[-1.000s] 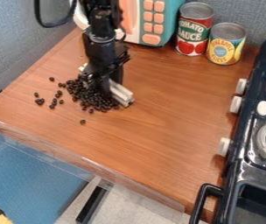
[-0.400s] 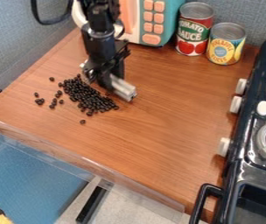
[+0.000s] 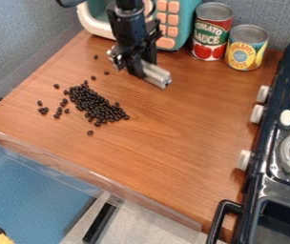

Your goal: Sweep into pile

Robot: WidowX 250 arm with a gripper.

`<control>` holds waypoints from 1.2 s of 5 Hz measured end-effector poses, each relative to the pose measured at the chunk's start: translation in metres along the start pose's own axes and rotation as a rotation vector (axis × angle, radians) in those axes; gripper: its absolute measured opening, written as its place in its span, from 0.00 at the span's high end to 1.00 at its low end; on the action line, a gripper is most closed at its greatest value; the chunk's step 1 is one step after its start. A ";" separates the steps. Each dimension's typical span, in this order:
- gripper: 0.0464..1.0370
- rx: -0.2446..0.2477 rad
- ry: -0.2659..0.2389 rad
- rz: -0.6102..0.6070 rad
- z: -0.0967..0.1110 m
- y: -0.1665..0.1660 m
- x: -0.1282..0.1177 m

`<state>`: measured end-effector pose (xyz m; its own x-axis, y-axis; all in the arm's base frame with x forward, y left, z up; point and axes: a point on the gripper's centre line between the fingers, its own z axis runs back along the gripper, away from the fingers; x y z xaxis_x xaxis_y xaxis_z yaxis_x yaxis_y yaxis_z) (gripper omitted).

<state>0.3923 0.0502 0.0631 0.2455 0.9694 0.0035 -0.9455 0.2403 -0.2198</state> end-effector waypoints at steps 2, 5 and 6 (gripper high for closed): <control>0.65 0.029 -0.040 0.034 -0.015 -0.015 0.023; 0.65 0.045 -0.062 0.129 -0.030 -0.034 0.057; 0.65 0.052 -0.069 0.134 -0.032 -0.036 0.062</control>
<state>0.4484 0.0999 0.0401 0.1032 0.9937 0.0449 -0.9790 0.1094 -0.1718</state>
